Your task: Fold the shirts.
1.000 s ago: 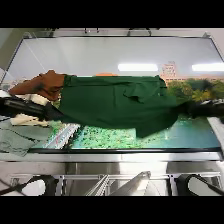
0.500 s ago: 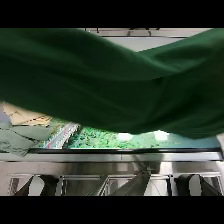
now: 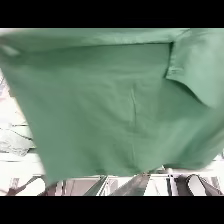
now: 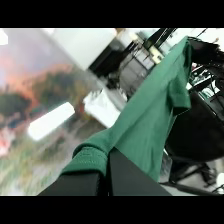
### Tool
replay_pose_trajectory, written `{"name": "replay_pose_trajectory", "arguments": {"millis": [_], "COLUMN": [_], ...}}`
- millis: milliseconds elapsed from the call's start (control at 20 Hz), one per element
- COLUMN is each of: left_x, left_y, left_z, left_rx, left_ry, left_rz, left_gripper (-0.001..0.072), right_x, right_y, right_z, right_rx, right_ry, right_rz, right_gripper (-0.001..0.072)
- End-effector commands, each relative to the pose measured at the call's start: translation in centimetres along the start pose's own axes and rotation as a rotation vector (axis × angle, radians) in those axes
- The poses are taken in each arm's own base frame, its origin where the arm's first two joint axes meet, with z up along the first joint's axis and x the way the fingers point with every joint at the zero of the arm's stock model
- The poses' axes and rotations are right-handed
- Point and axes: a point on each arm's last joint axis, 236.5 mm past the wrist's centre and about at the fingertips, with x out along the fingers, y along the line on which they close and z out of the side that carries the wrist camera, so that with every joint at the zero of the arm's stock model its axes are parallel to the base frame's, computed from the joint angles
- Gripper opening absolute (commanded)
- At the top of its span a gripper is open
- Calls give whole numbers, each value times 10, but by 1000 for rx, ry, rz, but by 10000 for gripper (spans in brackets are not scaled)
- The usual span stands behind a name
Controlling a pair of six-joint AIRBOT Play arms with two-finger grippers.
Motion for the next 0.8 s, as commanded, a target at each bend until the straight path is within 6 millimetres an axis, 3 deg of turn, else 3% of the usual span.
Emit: {"name": "replay_pose_trajectory", "arguments": {"millis": [0, 150, 250, 300, 400, 550, 650, 750], "left_x": [54, 83, 98, 104, 115, 124, 124, 128], "left_y": [153, 249, 294, 311, 334, 352, 364, 365], "left_z": [-60, -100, -106, -104, -90, -68, -78, -99], "left_rx": [-242, -444, -533, -549, -534, -498, -507, -533], "left_ry": [230, 362, 384, 380, 349, 231, 205, 245], "left_rz": [128, 122, 116, 126, 155, 202, 239, 229], "left_gripper": [28, 19, 19, 19, 20, 21, 22, 18], "right_x": [70, 125, 156, 166, 184, 195, 190, 182], "right_y": [-99, -167, -207, -220, -243, -256, -263, -272], "right_z": [-110, -188, -225, -234, -238, -227, -235, -257], "right_rx": [185, 313, 405, 441, 487, 452, 434, 402], "right_ry": [226, 330, 334, 328, 310, 296, 330, 406], "right_rz": [-73, -115, -125, -117, -109, -106, -128, -160], "right_gripper": [16, 15, 15, 15, 15, 15, 15, 15]}}
